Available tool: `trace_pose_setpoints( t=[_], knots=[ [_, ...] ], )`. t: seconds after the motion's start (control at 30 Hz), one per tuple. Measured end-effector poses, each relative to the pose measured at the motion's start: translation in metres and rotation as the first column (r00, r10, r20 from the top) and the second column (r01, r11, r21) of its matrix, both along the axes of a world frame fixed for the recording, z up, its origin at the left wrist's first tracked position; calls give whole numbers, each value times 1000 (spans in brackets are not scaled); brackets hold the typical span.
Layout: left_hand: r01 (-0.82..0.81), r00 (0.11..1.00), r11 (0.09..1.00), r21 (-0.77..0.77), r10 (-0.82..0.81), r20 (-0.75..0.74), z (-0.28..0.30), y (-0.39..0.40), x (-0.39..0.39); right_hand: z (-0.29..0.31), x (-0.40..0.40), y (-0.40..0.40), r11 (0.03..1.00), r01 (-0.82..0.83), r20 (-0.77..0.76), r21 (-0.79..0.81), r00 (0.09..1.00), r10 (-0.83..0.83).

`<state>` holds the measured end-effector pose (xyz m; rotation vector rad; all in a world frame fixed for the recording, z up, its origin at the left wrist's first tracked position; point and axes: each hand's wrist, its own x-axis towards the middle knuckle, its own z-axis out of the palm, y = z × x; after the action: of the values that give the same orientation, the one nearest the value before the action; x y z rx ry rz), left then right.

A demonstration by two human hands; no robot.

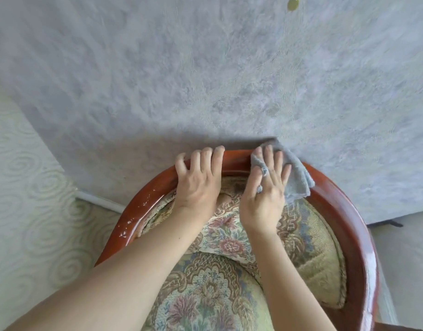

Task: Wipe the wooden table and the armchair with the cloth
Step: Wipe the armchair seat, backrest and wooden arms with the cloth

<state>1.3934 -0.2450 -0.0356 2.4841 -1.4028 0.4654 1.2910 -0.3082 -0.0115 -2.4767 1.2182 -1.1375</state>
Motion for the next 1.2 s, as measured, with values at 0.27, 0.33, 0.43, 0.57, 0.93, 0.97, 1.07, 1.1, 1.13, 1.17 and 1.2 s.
trace_pose_setpoints(
  t=[0.27, 0.33, 0.43, 0.57, 0.93, 0.97, 1.07, 1.1, 1.13, 1.17, 1.2],
  knots=[
    [13, 999, 994, -109, -9, 44, -13, -4, 5, -7, -24, -23, 891, -403, -302, -212, 894, 332],
    [32, 999, 997, -73, -32, 10, -11, -2, 8, -4, -48, -41, 889, -375, -324, -263, 902, 285],
    [23, 998, 1000, -10, -24, -53, -3, 1, 4, -3, -91, -64, 913, -265, -294, -311, 940, 172],
    [-53, 991, 994, 94, 64, -119, 6, -1, -13, -5, -116, -61, 968, -97, -150, -232, 987, 63],
    [-158, 929, 982, -107, 111, -354, 18, 121, -25, 29, -54, 23, 639, -511, 509, 575, 835, 209],
    [-184, 918, 981, -66, 148, -367, 12, 147, -31, 29, -53, 39, 581, -549, 532, 601, 817, 221],
    [-262, 881, 965, -2, 239, -408, -1, 231, -47, 21, -56, 98, 404, -619, 564, 673, 784, 261],
    [-292, 866, 956, -2, 264, -424, -6, 260, -53, 19, -58, 123, 354, -604, 552, 714, 797, 244],
    [-322, 850, 947, 1, 290, -441, -12, 289, -60, 15, -61, 147, 313, -571, 535, 759, 821, 200],
    [-353, 832, 936, 10, 319, -455, -18, 316, -67, 9, -63, 168, 277, -532, 509, 800, 846, 155],
    [-382, 811, 923, 29, 351, -468, -25, 341, -74, 5, -65, 189, 244, -491, 476, 836, 871, 121]
  ],
)
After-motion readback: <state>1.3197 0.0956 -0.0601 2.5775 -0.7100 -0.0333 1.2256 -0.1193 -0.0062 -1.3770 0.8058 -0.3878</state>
